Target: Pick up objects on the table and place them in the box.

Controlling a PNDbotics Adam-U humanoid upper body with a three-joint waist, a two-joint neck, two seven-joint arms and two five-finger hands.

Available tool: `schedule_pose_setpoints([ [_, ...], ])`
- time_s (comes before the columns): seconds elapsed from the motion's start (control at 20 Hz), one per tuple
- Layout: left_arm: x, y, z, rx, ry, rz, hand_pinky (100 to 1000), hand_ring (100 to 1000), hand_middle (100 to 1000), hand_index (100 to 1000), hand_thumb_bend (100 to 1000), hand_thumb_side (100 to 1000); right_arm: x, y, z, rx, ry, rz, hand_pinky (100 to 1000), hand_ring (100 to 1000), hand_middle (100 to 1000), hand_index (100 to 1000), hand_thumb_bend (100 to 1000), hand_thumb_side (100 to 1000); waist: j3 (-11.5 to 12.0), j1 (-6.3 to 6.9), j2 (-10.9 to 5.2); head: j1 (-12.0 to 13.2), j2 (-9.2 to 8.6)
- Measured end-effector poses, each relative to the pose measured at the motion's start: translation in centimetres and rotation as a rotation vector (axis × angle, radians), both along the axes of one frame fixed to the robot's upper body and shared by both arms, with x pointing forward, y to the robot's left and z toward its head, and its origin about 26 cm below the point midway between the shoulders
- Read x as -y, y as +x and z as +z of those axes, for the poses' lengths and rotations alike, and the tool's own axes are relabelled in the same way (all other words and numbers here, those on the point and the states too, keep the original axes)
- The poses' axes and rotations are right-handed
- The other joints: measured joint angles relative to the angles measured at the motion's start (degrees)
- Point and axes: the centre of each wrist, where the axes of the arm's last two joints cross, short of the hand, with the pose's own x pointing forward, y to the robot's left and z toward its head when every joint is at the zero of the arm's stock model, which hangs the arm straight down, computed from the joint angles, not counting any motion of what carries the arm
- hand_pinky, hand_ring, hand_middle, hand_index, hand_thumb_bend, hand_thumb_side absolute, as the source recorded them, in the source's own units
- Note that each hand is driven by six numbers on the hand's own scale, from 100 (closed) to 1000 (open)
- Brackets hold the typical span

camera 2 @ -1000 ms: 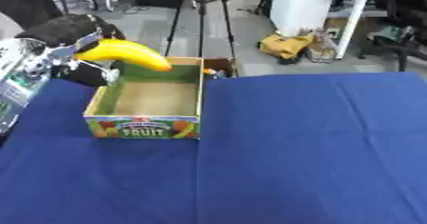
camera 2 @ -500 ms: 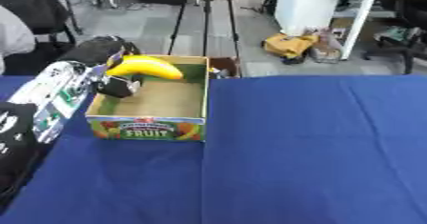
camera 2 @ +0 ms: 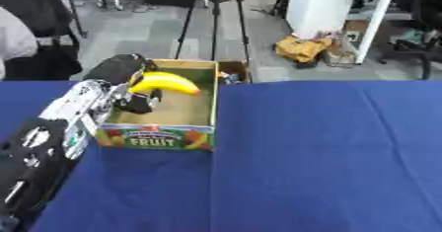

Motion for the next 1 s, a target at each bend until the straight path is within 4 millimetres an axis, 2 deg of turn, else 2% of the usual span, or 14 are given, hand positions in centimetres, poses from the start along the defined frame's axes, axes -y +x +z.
schedule_pose_setpoints([
  [0.45,0.1,0.3,-0.6,-0.074,0.06,0.006,519,747,848,1000,100,438,0.0,0.0,0.0,-0.001,0.0,0.002,748,851,607,819,100,988,-0.1,0.0,0.1,0.2,-0.04],
  [0.5,0.1,0.3,-0.6,-0.082,0.066,0.008,534,764,863,1000,100,447,0.0,0.0,0.0,-0.001,0.0,0.001,748,851,607,819,100,988,-0.1,0.0,0.1,0.3,-0.04],
  [0.85,0.0,0.1,-0.4,-0.09,0.061,0.003,523,743,829,998,100,456,0.0,0.0,-0.1,-0.003,0.001,0.0,747,849,608,816,100,985,-0.1,0.0,-0.21,0.3,-0.01],
  [1.0,0.2,-0.6,0.7,-0.036,0.018,-0.028,500,704,771,948,100,478,0.1,-0.1,-0.3,-0.01,0.003,-0.005,747,848,608,816,100,984,0.0,-0.03,-0.55,0.2,0.07],
])
